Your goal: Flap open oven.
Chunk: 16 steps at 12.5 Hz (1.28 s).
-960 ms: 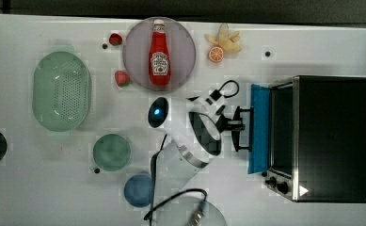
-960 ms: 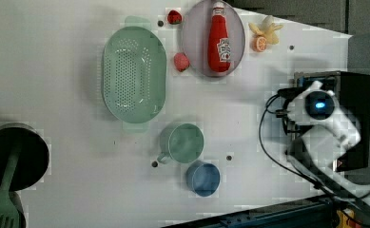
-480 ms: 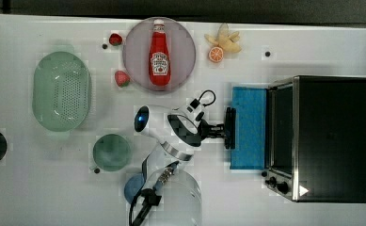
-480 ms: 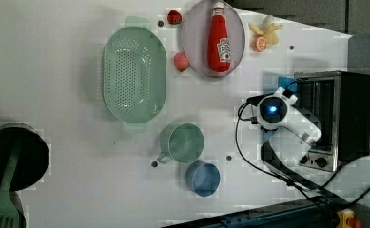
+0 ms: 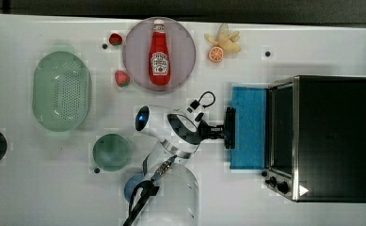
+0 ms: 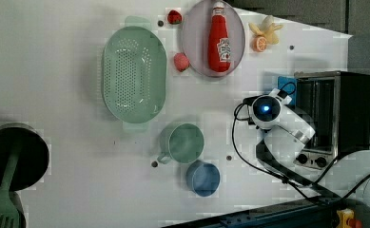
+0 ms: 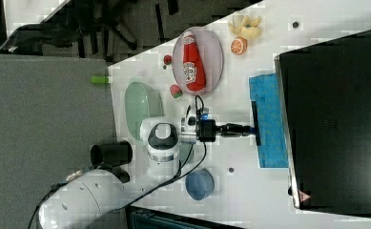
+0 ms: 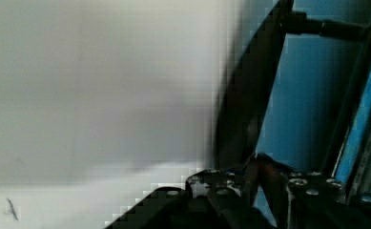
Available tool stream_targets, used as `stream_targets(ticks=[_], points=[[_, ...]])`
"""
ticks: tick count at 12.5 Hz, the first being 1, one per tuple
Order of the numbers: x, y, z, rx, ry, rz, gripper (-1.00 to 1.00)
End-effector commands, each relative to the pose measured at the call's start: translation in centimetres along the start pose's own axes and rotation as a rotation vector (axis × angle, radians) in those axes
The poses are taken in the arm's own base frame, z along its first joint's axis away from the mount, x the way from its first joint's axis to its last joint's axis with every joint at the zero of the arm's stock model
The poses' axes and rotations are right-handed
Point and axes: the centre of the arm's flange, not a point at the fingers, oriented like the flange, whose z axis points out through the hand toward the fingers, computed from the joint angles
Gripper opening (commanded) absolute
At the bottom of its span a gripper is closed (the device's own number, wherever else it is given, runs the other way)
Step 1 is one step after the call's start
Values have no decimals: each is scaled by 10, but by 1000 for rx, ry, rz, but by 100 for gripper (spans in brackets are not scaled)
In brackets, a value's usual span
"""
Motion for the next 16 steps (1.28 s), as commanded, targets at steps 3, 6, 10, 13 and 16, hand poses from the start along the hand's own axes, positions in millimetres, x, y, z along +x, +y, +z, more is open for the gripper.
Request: stream_targets(ticks=[3, 6, 10, 13, 16], points=[[33, 68, -89, 294, 64, 420, -65], [23, 141, -157, 545, -33, 727, -65], [-26, 248, -248, 731, -153, 886, -65], [-60, 321, -300, 776, -106, 942, -65], [-86, 350, -315, 767, -186, 984, -65]])
